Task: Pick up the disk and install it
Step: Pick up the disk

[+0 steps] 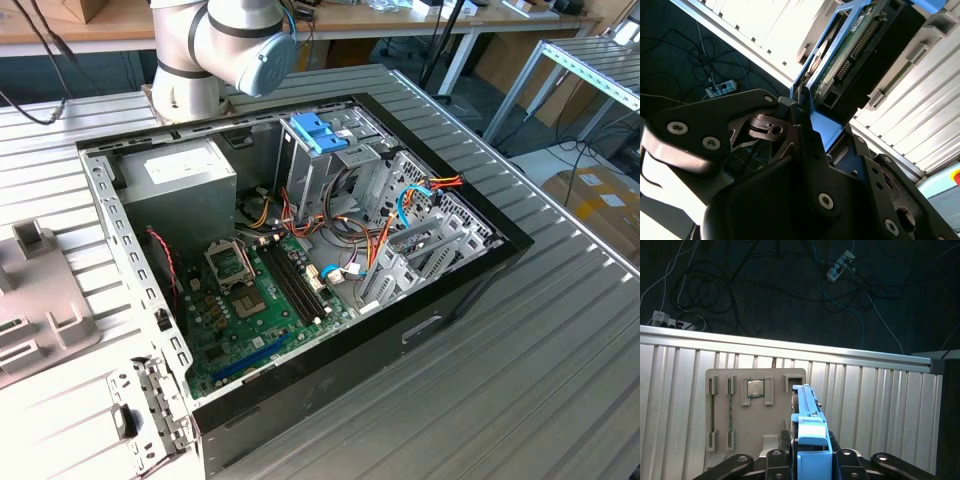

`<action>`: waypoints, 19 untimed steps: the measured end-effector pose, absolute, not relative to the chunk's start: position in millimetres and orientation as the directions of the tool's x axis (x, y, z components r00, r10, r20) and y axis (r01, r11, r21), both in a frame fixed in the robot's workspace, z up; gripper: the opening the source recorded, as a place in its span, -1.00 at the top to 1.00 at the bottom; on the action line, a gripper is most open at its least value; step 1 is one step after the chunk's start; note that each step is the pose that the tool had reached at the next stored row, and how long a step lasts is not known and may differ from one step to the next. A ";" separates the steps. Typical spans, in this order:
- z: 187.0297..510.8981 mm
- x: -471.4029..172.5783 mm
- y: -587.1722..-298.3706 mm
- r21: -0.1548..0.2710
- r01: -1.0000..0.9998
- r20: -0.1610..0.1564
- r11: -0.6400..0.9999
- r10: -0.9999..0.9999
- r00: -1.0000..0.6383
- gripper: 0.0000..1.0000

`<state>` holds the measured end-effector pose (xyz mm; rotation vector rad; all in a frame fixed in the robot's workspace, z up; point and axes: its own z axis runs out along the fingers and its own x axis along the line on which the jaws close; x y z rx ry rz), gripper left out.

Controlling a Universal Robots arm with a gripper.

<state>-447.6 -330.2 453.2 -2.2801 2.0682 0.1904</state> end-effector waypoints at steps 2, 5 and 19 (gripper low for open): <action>455.0 -447.5 -330.2 0.040 -0.994 -0.130 -0.100 -0.987 0.094 0.26; 458.3 -447.5 -330.2 0.041 -0.994 -0.130 -0.100 -0.987 0.094 0.26; 474.4 -447.5 -330.2 0.040 -0.994 -0.130 -0.100 -0.987 0.094 0.26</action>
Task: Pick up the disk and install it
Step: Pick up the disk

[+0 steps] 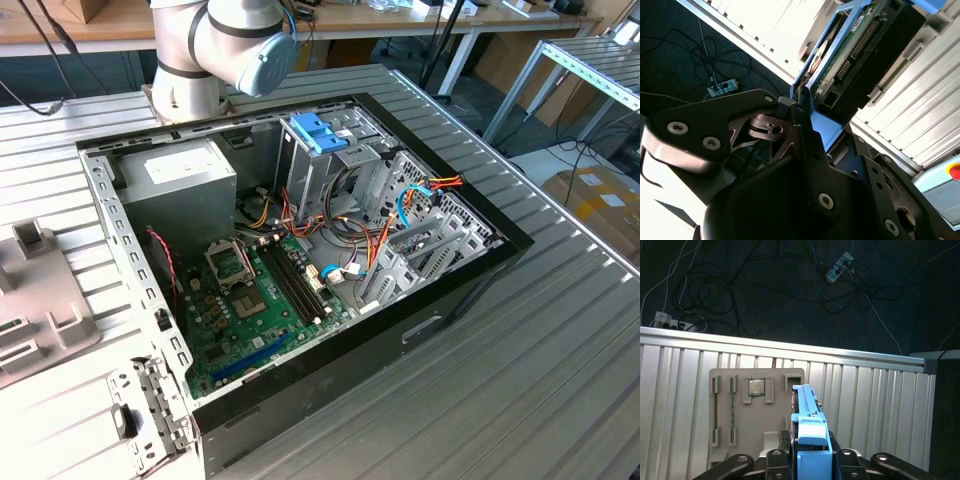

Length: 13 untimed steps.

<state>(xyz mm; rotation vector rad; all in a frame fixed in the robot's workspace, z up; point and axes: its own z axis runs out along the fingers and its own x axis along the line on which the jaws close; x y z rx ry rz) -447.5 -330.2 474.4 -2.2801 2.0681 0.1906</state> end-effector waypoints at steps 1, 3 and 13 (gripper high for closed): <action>476.1 -447.5 -330.2 0.040 -0.994 -0.130 -0.100 -0.987 0.094 0.26; 477.9 -447.5 -330.2 0.040 -0.994 -0.130 -0.100 -0.987 0.094 0.26; 488.8 -447.5 -330.2 0.040 -0.994 -0.132 -0.100 -0.987 0.094 0.26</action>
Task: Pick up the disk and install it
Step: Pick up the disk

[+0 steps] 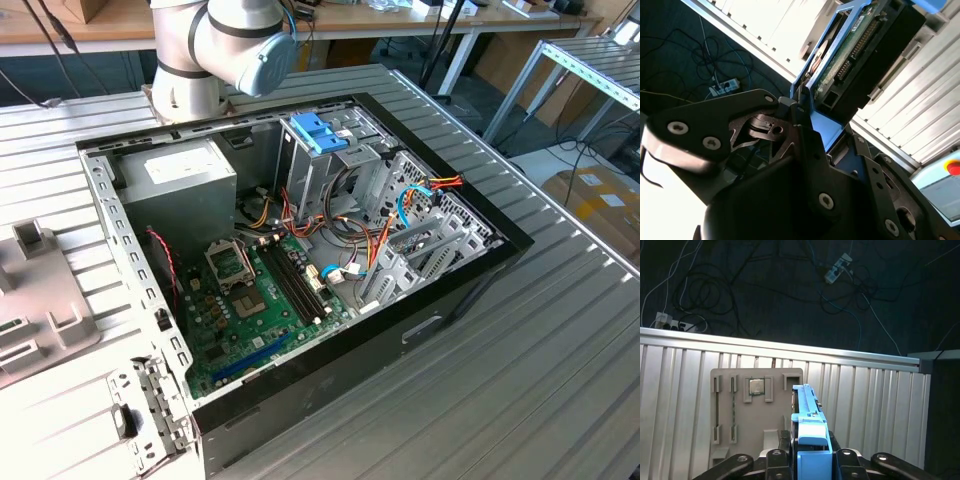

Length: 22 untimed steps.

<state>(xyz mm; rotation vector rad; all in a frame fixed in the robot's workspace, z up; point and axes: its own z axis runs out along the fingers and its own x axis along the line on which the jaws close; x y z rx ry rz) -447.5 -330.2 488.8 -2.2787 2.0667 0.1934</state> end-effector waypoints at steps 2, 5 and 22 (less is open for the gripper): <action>490.6 -447.5 -330.2 0.040 -0.994 -0.133 -0.100 -0.987 0.094 0.26; 493.7 -447.5 -330.2 0.040 -0.994 -0.133 -0.100 -0.987 0.094 0.26; 507.5 -447.5 -330.2 0.040 -0.994 -0.135 -0.100 -0.986 0.094 0.26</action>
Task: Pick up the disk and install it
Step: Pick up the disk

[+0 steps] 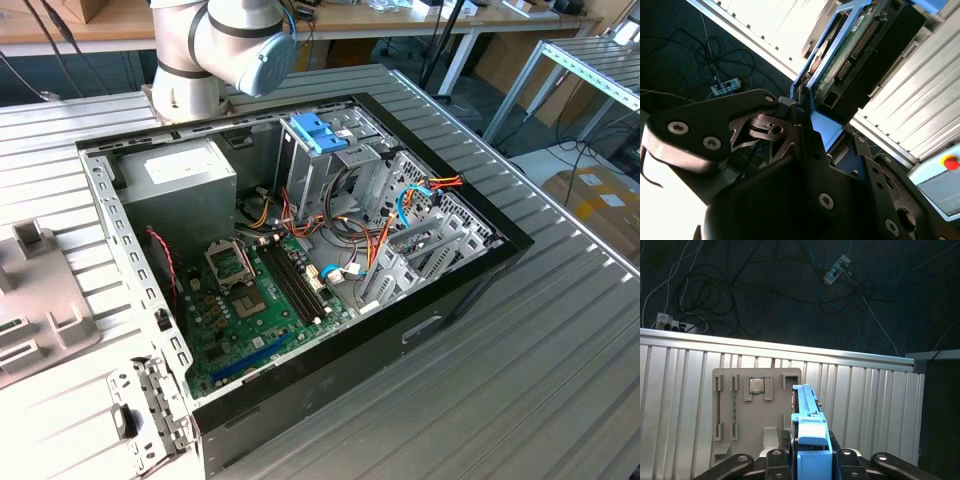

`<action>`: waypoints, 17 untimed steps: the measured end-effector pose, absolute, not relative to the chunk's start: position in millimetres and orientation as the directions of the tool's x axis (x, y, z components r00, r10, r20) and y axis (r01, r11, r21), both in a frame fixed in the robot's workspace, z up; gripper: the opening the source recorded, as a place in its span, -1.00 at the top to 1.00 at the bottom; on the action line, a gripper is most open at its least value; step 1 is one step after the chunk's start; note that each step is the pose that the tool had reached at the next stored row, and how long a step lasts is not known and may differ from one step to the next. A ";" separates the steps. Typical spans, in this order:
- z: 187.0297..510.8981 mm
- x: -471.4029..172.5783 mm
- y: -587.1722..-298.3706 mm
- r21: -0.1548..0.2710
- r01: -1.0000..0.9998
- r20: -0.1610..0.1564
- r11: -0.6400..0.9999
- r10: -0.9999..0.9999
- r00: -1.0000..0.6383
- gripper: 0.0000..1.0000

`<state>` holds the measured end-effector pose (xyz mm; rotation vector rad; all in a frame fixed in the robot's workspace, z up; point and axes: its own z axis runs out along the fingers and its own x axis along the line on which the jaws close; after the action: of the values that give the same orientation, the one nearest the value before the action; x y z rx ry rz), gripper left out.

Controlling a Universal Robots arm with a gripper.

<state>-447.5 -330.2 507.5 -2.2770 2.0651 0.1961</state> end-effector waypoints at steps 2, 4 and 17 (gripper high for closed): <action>509.0 -447.5 -330.2 0.040 -0.994 -0.135 -0.100 -0.986 0.094 0.26; 510.6 -447.5 -330.2 0.040 -0.994 -0.136 -0.100 -0.986 0.094 0.26; 524.2 -447.5 -330.2 0.039 -0.994 -0.140 -0.100 -0.986 0.094 0.26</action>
<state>-447.5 -330.2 524.2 -2.2745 2.0625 0.2004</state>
